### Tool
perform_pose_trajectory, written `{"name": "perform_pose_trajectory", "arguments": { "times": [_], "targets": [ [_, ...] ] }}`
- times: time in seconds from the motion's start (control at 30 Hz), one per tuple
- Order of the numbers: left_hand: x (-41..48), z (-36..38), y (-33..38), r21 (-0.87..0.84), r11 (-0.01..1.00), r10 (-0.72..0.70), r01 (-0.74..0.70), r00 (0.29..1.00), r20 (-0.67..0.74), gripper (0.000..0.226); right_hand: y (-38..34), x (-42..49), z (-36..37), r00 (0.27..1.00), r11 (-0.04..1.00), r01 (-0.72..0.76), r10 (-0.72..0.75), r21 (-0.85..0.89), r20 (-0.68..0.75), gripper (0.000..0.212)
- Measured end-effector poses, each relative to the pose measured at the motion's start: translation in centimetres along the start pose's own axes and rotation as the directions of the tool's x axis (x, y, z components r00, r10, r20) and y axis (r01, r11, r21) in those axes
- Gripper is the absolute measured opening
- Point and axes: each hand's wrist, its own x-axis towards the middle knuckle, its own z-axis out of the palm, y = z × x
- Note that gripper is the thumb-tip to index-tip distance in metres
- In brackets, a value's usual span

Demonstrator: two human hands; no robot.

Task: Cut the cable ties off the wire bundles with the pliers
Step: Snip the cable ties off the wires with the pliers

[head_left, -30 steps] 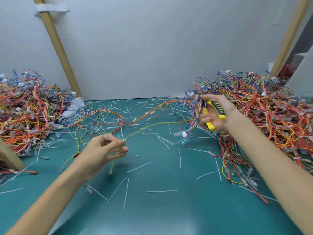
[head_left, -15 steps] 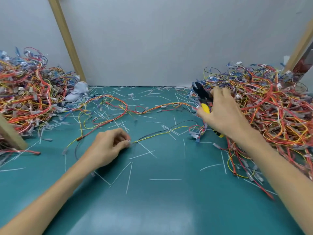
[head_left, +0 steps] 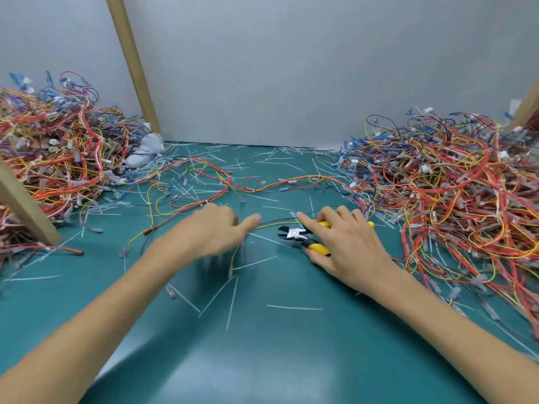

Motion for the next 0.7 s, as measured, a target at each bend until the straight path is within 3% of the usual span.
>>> {"name": "perform_pose_trajectory", "arguments": {
  "times": [0.07, 0.2, 0.37, 0.4, 0.47, 0.53, 0.7],
  "targets": [
    [0.0, 1.3, 1.0, 0.147, 0.989, 0.032, -0.02, 0.997, -0.077, 0.046, 0.0, -0.2, -0.1, 1.0, 1.0, 0.003, -0.003, 0.012, -0.014, 0.06],
    [-0.1, 2.4, 1.7, 0.247, 0.969, 0.038, 0.007, 0.984, -0.176, 0.008, 0.1, -0.4, -0.2, 0.999, 0.999, -0.014, 0.016, 0.048, -0.045, 0.059],
    [-0.1, 4.1, 1.2, 0.311, 0.947, 0.158, -0.077, 0.956, -0.246, 0.02, 0.2, -0.8, -0.4, 0.997, 1.0, -0.021, 0.02, -0.013, -0.08, 0.057],
    [0.1, 4.4, 0.9, 0.244, 0.961, 0.193, -0.128, 0.944, -0.267, 0.02, 0.3, -0.9, -0.4, 0.996, 0.999, -0.026, 0.023, -0.03, -0.091, 0.058],
    [0.5, 4.4, 0.3, -0.077, 0.977, 0.168, -0.2, 0.937, -0.305, 0.018, 0.8, -1.1, -0.5, 0.992, 0.998, -0.025, 0.017, -0.066, -0.124, 0.058],
    [0.8, 4.1, 0.0, -0.36, 0.906, 0.109, -0.221, 0.946, -0.306, 0.013, 1.3, -1.3, -0.5, 0.985, 0.995, -0.009, -0.008, -0.101, -0.17, 0.059],
    [0.3, 3.8, 0.2, -0.699, 0.707, 0.102, -0.102, 0.994, -0.042, 0.013, 1.7, -1.0, -0.1, 0.939, 0.989, 0.066, -0.106, -0.129, -0.328, 0.061]
  ]
}}
